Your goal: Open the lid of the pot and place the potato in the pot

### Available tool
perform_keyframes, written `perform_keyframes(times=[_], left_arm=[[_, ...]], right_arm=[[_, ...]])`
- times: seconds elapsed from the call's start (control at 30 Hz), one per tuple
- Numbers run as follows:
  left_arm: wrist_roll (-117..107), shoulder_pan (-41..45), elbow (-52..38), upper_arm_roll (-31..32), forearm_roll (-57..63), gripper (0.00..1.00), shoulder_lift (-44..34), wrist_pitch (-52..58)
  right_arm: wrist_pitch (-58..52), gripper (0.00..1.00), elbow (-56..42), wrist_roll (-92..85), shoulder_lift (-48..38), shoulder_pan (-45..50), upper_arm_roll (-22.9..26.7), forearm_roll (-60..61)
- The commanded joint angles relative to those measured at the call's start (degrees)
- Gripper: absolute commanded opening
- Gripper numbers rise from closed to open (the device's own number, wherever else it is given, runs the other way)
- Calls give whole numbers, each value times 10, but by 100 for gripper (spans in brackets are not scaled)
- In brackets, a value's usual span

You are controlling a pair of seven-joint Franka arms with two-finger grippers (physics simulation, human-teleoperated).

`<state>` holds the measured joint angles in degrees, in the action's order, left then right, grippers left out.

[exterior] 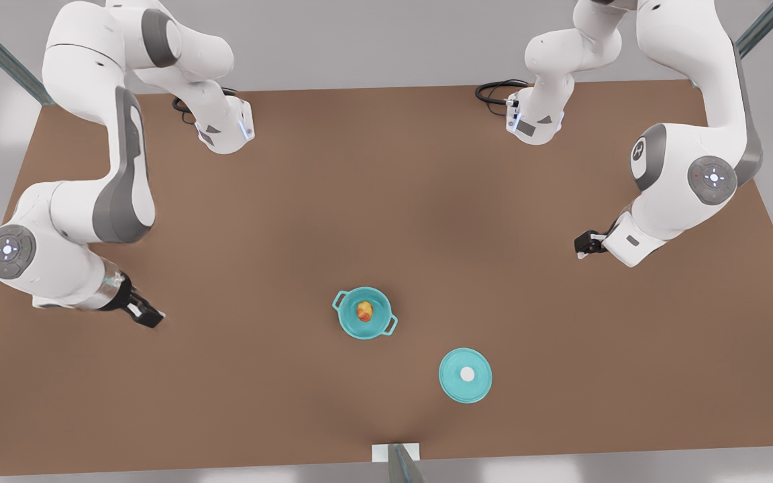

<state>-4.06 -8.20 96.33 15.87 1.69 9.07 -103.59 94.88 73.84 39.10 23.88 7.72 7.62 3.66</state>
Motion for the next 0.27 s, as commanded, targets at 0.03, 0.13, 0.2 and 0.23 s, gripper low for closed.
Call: perform_keyframes(times=[0.03, 0.13, 0.2, 0.23], left_arm=[[-9, -1, -2, 0, -5, 100, -1, 1], [-58, 1, -10, 28, -14, 100, 3, 1], [-52, 9, -36, 28, -11, 100, 17, 1], [-52, 9, -37, 29, -10, 100, 17, 1]], right_arm=[[-97, 100, 1, -300, -4, -2, 10, -4], [-105, 100, 1, -300, -2, -1, 20, -4], [-105, 100, 2, -301, -2, 1, 20, -4], [-105, 100, 2, -301, -2, 2, 20, -4]])
